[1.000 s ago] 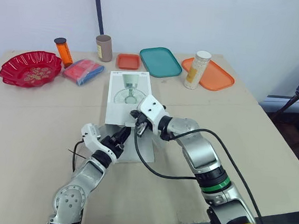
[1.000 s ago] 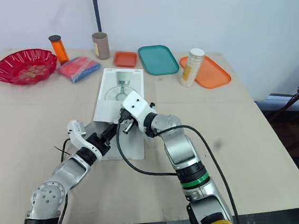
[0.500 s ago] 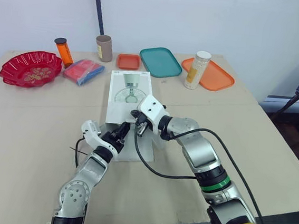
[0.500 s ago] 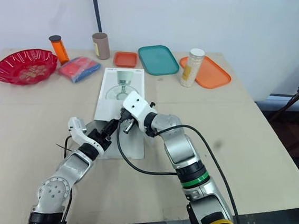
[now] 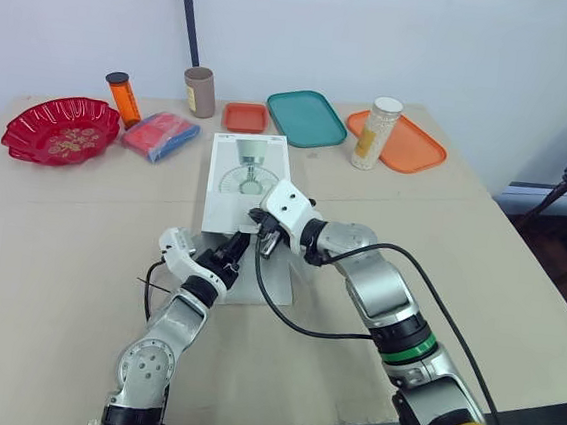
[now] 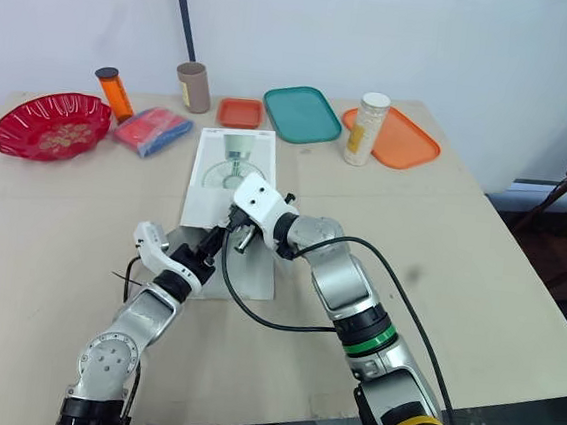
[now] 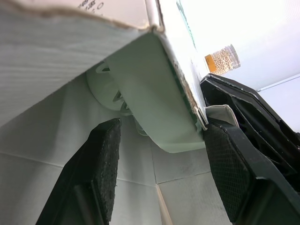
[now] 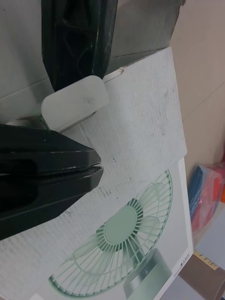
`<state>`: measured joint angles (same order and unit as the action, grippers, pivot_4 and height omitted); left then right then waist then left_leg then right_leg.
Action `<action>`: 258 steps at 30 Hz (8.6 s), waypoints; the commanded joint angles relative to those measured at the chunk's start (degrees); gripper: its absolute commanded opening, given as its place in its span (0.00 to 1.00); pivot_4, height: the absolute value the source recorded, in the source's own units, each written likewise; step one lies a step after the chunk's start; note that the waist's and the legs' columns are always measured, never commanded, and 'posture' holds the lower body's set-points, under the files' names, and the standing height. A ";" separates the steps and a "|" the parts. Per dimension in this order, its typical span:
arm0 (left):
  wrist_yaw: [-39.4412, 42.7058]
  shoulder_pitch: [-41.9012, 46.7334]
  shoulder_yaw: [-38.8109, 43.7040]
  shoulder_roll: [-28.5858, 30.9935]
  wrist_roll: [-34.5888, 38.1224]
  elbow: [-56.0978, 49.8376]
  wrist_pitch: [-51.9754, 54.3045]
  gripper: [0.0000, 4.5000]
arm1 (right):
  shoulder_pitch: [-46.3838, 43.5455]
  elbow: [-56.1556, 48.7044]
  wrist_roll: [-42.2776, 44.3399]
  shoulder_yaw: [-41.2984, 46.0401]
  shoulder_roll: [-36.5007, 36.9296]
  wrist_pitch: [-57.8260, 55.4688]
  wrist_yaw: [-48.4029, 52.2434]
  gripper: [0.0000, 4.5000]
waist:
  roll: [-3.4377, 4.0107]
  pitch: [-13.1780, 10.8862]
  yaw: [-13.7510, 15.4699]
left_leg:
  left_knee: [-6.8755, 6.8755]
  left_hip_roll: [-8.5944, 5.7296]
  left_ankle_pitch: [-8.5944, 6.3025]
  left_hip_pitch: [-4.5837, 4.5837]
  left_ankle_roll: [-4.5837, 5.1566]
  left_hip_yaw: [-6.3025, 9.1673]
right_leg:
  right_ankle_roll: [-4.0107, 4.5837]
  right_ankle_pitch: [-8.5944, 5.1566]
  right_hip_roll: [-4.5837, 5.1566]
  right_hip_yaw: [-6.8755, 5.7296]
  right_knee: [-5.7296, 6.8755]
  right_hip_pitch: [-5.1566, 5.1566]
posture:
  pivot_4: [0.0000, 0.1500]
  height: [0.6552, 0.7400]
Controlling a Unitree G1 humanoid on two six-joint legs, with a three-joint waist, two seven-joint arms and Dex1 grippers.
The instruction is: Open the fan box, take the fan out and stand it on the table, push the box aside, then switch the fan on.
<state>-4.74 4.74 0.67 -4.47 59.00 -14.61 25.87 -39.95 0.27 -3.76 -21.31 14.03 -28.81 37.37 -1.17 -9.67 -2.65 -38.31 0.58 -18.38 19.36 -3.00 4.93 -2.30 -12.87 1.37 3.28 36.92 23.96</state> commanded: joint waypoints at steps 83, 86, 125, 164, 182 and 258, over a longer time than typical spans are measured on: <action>-0.57 -0.20 -1.59 -5.33 11.49 -0.28 -1.48 0.36 | 1.76 -0.61 -0.81 -0.79 -0.99 -2.93 0.57 0.00 | 0.03 0.00 0.05 | 0.02 -0.04 0.01 0.04 -0.02 0.09 | -0.07 -0.04 0.03 -0.03 -0.08 -0.01 | 1.00 1.00; -2.11 -1.16 -1.61 -4.62 12.28 -1.45 -0.38 0.36 | 1.69 -0.83 -0.71 -0.74 -1.38 -3.51 0.40 0.00 | 0.03 0.00 0.04 | 0.07 -0.03 0.01 0.04 -0.02 0.09 | -0.08 -0.05 0.03 -0.03 -0.10 0.00 | 1.00 1.00; -7.65 -19.37 1.06 6.91 19.96 -19.11 5.59 0.36 | 2.05 -1.94 -0.99 -1.22 -1.17 -4.04 0.64 0.00 | 0.05 0.00 -0.08 | 0.31 0.00 0.01 0.01 -0.06 0.04 | -0.03 -0.13 0.02 0.01 -0.20 0.06 | 1.00 1.00; -8.30 -26.08 -0.10 11.69 21.73 -25.57 3.23 0.36 | 2.35 -2.54 -0.91 -1.33 -1.05 -4.82 0.59 0.00 | 0.06 0.00 -0.12 | 0.40 0.03 0.00 -0.03 -0.07 -0.01 | 0.03 -0.22 0.01 0.01 -0.20 0.08 | 1.00 1.00; -3.84 -25.48 2.18 12.55 24.54 -24.07 0.72 0.90 | 2.36 -2.62 -0.77 -1.61 -1.01 -4.22 0.98 0.00 | 0.06 0.00 -0.10 | 0.40 0.02 0.00 -0.03 -0.07 -0.01 | 0.03 -0.22 0.01 0.00 -0.20 0.07 | 1.00 1.00; -3.55 -32.11 3.83 11.89 25.26 -25.56 2.98 0.39 | -0.51 -4.49 -0.48 -0.88 -1.68 -12.31 -1.32 0.00 | 0.04 0.01 -0.32 | 0.41 0.05 0.04 -0.05 -0.14 -0.02 | 0.04 -0.19 -0.02 0.02 -0.19 0.08 | 1.00 1.00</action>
<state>-7.41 -25.32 2.98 6.52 83.80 -38.16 29.67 -40.96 -5.16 -4.15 -21.88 12.07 -39.11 36.25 -1.12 -9.66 -2.98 -37.91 0.64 -18.34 19.31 -3.14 4.91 -2.26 -13.07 1.35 3.31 36.73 24.04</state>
